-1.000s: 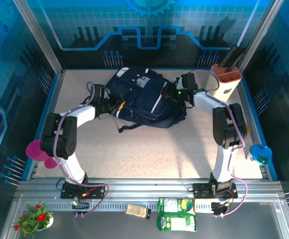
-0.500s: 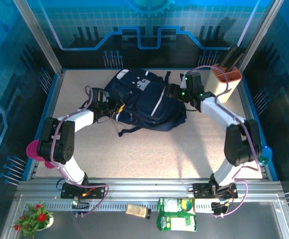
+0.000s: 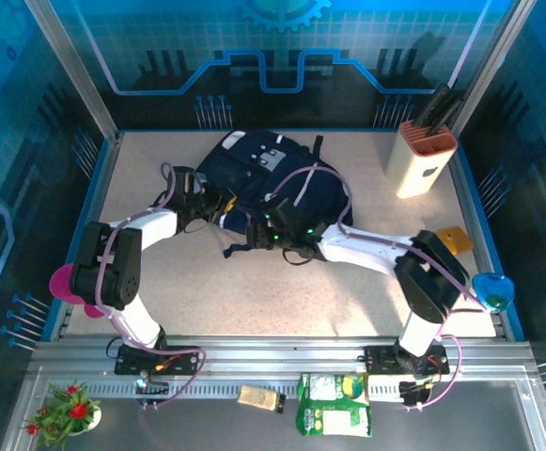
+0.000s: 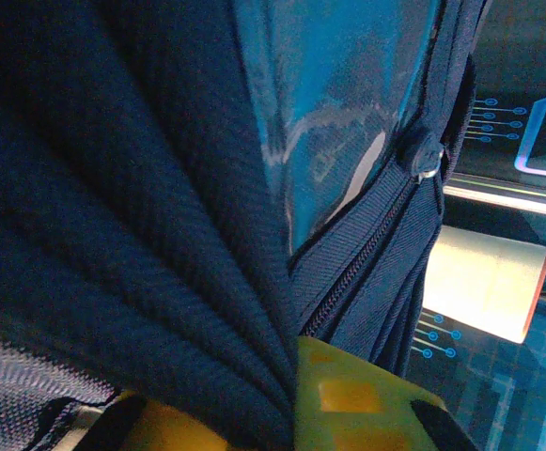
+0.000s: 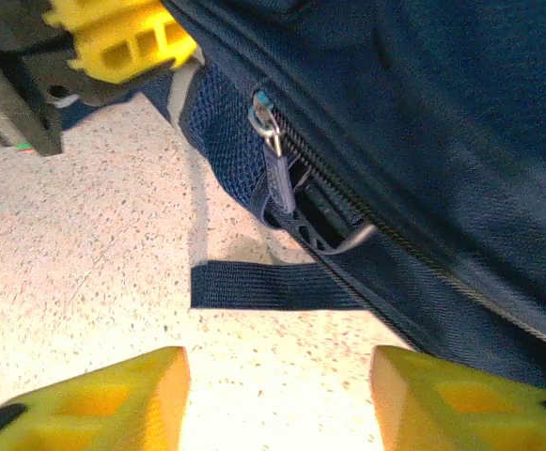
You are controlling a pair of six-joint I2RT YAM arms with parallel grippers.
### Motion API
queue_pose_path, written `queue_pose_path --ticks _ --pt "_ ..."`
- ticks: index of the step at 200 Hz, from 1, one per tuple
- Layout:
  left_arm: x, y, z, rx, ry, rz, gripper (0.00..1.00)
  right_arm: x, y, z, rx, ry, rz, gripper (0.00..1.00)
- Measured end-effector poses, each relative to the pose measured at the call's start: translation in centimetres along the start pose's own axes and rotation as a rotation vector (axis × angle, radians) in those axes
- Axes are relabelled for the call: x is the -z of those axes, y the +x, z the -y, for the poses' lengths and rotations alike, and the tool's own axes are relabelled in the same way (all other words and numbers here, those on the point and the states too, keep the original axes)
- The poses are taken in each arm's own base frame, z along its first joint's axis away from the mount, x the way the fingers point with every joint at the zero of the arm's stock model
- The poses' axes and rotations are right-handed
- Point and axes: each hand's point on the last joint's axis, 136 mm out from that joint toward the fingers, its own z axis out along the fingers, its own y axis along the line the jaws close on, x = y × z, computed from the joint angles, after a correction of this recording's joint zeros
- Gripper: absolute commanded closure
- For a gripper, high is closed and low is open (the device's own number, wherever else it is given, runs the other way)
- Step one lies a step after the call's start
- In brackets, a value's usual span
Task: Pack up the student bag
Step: Zip the student bag at the top-center of the table.
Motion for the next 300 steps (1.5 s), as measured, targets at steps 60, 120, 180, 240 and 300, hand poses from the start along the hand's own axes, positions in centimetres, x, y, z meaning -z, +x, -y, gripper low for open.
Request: queue_pose_path --ticks 60,120,180,240,300 --pt "0.0 0.1 0.1 -0.003 0.007 -0.004 0.92 -2.8 -2.3 -0.2 -0.050 0.071 0.066 0.62" --pt "0.0 0.0 0.2 -0.009 0.016 -0.001 0.90 -3.9 -3.6 0.3 -0.064 0.146 0.102 0.68" --pt "0.0 -0.1 0.4 -0.013 0.022 0.003 0.90 -5.3 -4.0 0.6 -0.061 0.193 0.092 0.72" --pt "0.0 -0.1 0.3 -0.017 0.027 0.010 0.91 -6.0 -4.1 0.6 -0.083 0.208 0.082 0.89" --pt "0.0 0.0 0.1 -0.011 0.020 0.000 0.94 -4.9 -3.5 1.3 -0.083 0.200 0.106 0.99"
